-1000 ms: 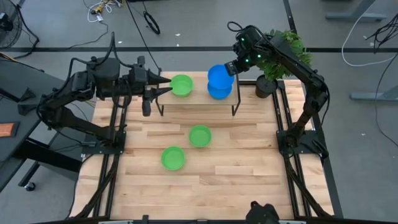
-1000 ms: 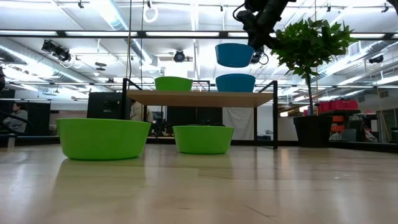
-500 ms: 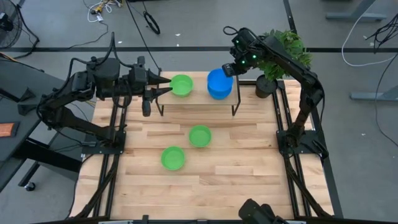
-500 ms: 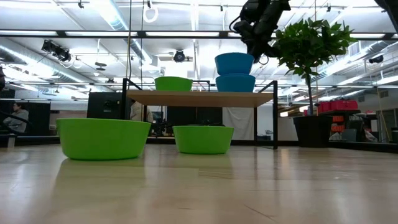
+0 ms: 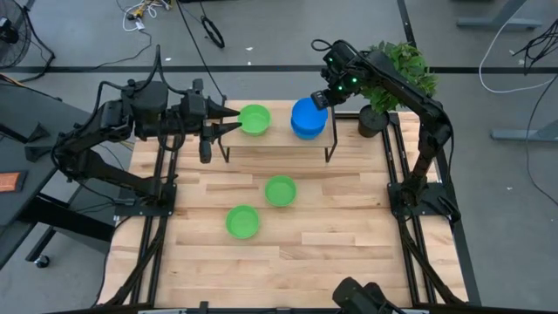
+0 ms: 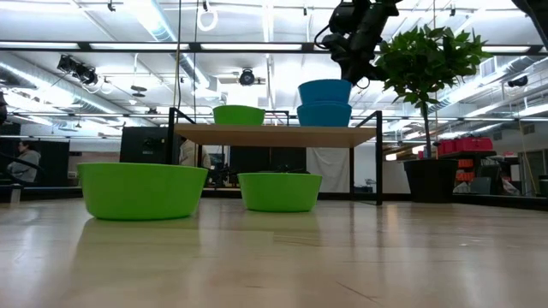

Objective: Pick & Place Mini bowls
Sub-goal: Stack the blue bowl on the blue bowl on the shelf

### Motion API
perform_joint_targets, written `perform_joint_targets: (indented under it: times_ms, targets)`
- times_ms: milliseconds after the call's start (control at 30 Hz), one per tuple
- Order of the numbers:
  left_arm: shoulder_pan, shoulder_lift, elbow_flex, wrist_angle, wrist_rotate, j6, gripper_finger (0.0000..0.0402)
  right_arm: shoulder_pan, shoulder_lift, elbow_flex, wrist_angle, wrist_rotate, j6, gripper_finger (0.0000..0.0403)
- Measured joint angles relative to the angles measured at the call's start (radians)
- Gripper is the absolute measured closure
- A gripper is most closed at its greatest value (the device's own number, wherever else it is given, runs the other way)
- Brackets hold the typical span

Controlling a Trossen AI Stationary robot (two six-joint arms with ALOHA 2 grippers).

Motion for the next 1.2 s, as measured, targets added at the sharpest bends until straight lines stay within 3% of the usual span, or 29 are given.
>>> perform_joint_targets:
  times_ms: [1200]
  targets:
    - [0.0,0.0,0.0,0.01,0.0,-0.001,0.0275,0.002,0.004,0.0,0.002,-0.019,-0.083,0.0403]
